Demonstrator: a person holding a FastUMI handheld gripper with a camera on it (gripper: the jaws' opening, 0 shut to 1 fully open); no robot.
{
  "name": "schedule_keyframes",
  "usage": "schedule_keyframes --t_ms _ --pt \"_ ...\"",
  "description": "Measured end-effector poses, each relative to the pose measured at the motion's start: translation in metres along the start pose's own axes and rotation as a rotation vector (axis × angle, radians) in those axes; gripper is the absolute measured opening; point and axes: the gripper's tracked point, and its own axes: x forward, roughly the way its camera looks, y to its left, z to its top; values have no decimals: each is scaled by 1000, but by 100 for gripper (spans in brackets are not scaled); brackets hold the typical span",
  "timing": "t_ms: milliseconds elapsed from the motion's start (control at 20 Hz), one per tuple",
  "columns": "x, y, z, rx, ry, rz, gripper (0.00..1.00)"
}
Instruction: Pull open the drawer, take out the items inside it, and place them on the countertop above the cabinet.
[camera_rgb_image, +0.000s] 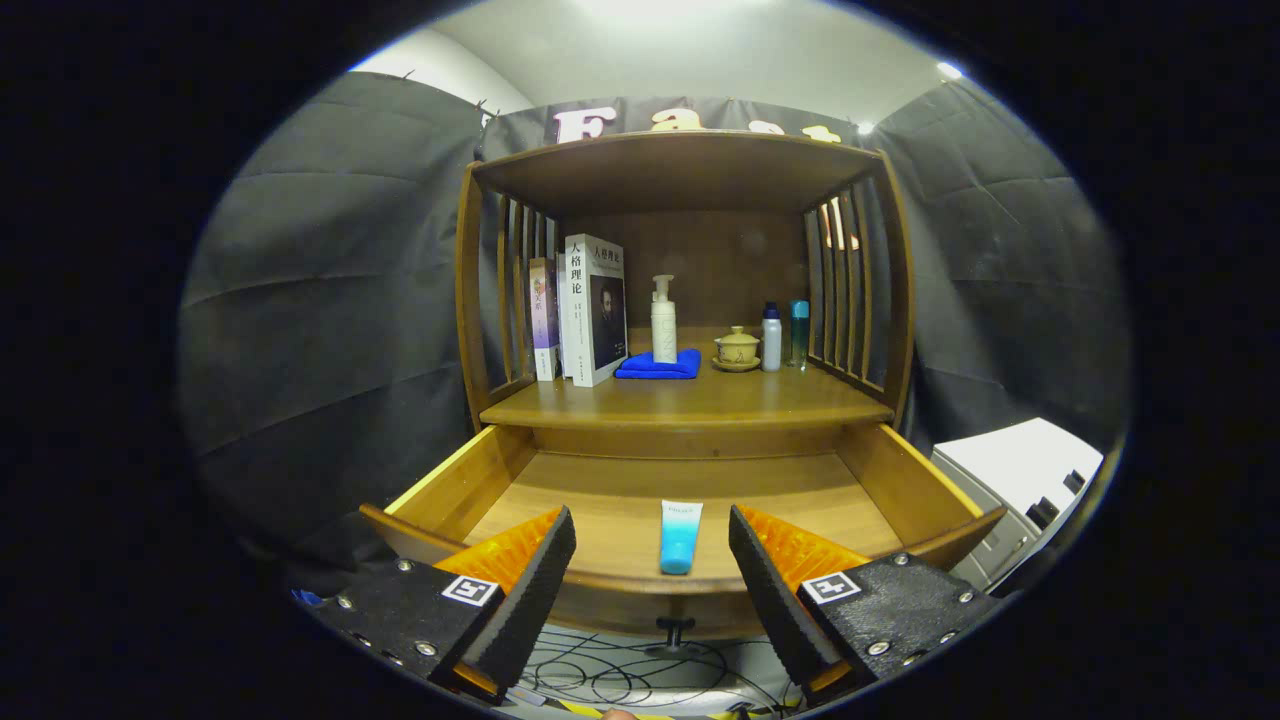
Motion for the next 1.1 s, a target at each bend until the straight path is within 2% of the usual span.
schedule_keyframes --t_ms 150,300,650,850,1100 --pt "30 8 3 -39 136 18 95" --pt "58 7 -2 8 255 -32 95" --pt "122 -16 -49 137 498 -156 95" --pt "144 -23 -71 171 618 -199 95" --pt "149 -28 -109 121 773 -203 95"
